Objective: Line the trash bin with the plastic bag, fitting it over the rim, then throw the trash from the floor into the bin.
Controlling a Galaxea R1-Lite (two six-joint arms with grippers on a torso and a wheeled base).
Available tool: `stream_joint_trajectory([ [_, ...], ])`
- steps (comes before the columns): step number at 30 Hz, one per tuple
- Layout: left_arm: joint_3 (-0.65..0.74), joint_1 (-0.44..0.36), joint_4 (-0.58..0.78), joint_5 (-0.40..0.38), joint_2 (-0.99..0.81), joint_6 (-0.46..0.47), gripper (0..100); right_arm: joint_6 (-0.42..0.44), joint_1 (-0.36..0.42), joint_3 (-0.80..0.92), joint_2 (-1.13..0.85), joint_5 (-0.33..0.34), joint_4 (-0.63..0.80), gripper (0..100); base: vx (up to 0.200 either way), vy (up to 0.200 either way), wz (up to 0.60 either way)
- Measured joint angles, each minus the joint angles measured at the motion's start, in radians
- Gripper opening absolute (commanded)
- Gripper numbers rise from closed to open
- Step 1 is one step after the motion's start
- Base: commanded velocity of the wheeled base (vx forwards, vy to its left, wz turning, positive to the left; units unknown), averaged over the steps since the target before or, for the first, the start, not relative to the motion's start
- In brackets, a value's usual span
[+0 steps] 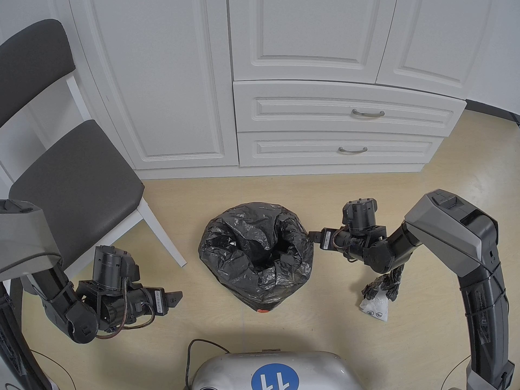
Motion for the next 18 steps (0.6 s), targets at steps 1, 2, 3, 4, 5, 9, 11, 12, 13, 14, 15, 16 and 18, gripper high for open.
stream_joint_trajectory([
  [1,0.003,-0.001,-0.001,0.001,0.0,0.0,100,0.0,0.002,-0.003,0.004,0.001,0.01,100,0.0,0.0,0.0],
  [2,0.006,-0.001,-0.001,0.002,-0.001,0.0,100,0.0,0.003,-0.006,0.009,0.004,0.021,100,0.0,0.0,0.0],
  [3,0.01,-0.001,-0.001,0.002,-0.001,0.0,100,0.0,0.003,-0.01,0.015,0.006,0.036,100,0.0,0.0,0.0],
  [4,0.013,-0.002,-0.001,0.002,-0.001,0.0,100,0.0,0.001,-0.016,0.022,0.008,0.051,100,0.0,0.0,0.0],
  [5,0.017,-0.002,-0.001,0.002,-0.002,0.0,100,0.0,0.001,-0.022,0.029,0.008,0.061,100,0.0,0.0,0.0],
  [9,0.032,-0.003,-0.028,0.003,-0.002,-0.001,100,0.002,0.001,-0.061,0.067,0.009,0.092,100,0.0,0.0,0.0],
  [11,0.04,-0.003,-0.059,0.003,-0.001,-0.005,100,0.003,-0.001,-0.074,0.081,0.008,0.096,100,0.0,0.0,0.0],
  [12,0.045,-0.002,-0.069,0.003,0.0,-0.006,100,0.004,-0.002,-0.077,0.084,0.006,0.095,100,0.0,0.0,0.0],
  [13,0.05,-0.002,-0.077,0.003,0.001,-0.007,100,0.004,-0.002,-0.079,0.086,0.004,0.095,100,0.0,0.0,0.0],
  [14,0.053,-0.002,-0.083,0.003,0.001,-0.007,100,0.005,-0.003,-0.08,0.086,0.002,0.095,100,0.0,0.0,0.0],
  [15,0.057,-0.002,-0.086,0.003,0.002,-0.008,100,0.006,-0.003,-0.08,0.083,0.001,0.095,100,0.0,0.0,0.0],
  [16,0.06,-0.002,-0.088,0.003,0.002,-0.008,100,0.006,-0.004,-0.079,0.079,0.0,0.094,100,0.0,0.0,0.0],
  [18,0.066,-0.001,-0.093,0.003,0.003,-0.008,100,0.007,-0.005,-0.069,0.056,-0.005,0.09,100,0.0,0.0,0.0],
])
